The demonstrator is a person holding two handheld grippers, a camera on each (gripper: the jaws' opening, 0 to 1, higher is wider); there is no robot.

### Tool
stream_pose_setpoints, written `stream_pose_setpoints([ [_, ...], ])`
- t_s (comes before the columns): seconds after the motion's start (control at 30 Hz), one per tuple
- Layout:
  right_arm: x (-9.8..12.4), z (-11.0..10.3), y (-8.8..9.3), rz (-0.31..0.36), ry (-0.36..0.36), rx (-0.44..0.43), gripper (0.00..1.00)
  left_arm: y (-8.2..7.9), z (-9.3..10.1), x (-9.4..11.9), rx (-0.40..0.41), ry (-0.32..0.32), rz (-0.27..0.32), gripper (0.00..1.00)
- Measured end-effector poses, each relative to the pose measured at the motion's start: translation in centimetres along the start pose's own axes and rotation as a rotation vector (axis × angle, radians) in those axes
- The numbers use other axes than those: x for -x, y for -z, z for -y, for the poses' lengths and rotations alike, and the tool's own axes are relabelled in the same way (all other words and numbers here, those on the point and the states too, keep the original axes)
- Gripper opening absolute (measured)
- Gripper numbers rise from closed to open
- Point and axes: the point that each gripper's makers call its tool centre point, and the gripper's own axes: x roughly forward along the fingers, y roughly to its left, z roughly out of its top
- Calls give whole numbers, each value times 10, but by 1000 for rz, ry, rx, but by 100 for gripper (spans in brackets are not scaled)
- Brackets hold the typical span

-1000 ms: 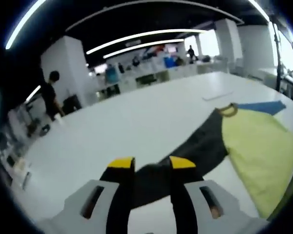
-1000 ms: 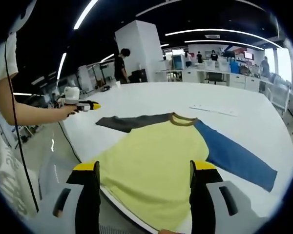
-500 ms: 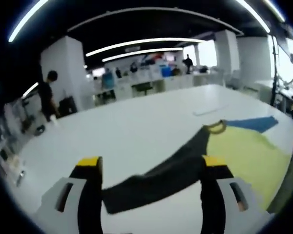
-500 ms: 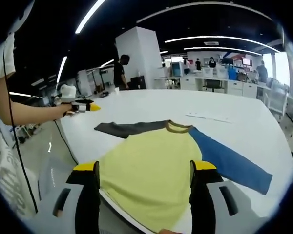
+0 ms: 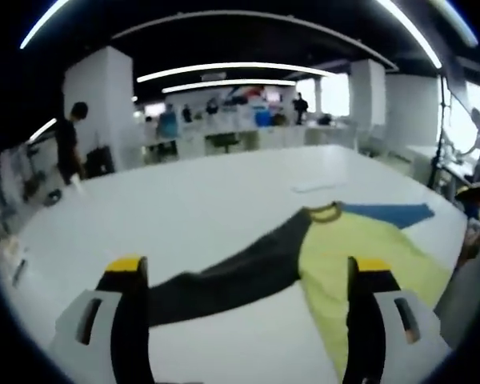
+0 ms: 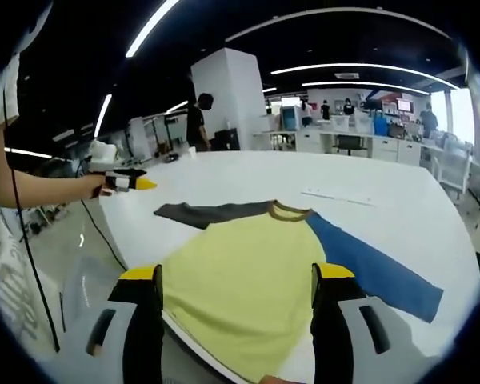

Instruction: Fold the garment on the visible template until the final outline fits inside the template.

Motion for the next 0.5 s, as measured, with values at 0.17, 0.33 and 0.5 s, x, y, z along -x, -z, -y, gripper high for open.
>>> stream_pose_setpoints([
  [0.17, 0, 3, -2, 9, 1, 0, 75, 1, 11, 5, -26, 17, -14, 100],
  [0.33, 3, 5, -3, 19, 6, -2, 76, -4, 31, 10, -15, 54, -9, 100],
  [0.5, 8, 12, -4, 26, 27, -10, 76, -10, 57, 15, -27, 98, -3, 100],
])
